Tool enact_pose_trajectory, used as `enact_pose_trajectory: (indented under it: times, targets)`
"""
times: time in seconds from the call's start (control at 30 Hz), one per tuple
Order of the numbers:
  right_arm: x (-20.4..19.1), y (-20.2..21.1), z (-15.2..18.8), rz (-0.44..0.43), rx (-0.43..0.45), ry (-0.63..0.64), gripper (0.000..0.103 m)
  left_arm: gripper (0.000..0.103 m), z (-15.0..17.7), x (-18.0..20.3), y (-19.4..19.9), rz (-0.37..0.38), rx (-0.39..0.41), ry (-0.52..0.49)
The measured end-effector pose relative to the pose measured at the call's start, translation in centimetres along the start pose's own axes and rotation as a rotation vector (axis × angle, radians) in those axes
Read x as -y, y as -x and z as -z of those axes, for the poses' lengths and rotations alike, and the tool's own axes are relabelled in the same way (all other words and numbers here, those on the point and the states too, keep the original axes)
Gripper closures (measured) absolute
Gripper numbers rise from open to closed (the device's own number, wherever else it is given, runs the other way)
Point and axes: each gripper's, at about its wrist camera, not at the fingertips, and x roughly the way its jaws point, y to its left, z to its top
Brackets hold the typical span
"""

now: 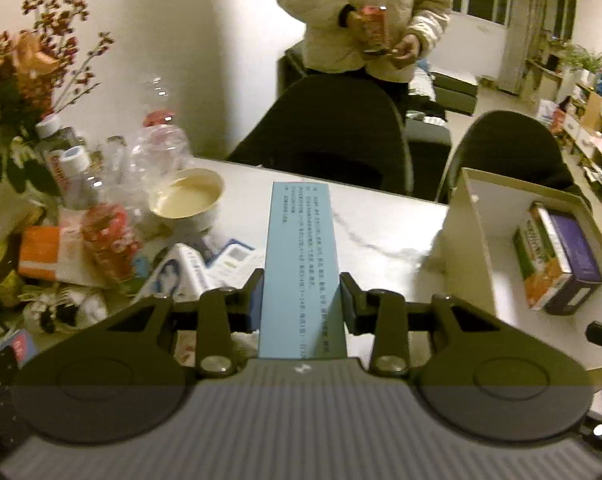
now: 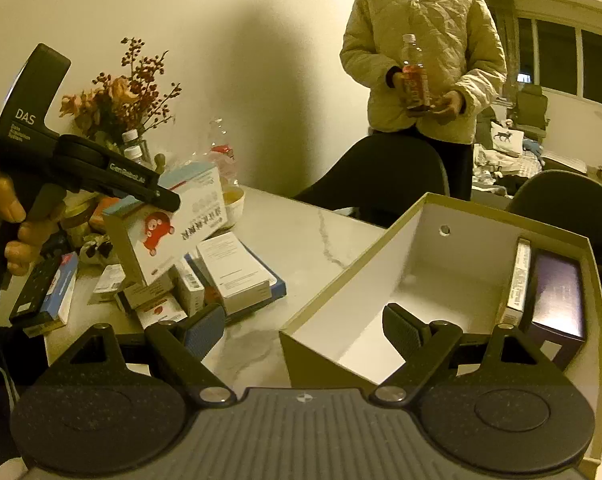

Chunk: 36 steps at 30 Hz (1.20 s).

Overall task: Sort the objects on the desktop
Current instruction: 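Carry the light-blue box with the left gripper over the cardboard box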

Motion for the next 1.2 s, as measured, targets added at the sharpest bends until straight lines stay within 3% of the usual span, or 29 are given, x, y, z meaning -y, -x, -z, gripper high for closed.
enact_pose_trajectory:
  times: [0.63,0.93,1.2]
  targets:
    - [4.0,1.4,0.3,0.109,0.011,-0.108,0.014,0.067,-2.1,9.5,-1.9,0.199,0.014,-0.094]
    - [6.0,1.9,0.9,0.167,0.010,-0.141,0.014,0.067,-2.5,13.6,-4.1,0.278,-0.033,-0.137]
    - [7.6,2.1,1.3,0.206,-0.001,-0.161,0.013,0.067,-2.8,15.8,-6.0,0.301,-0.076,-0.151]
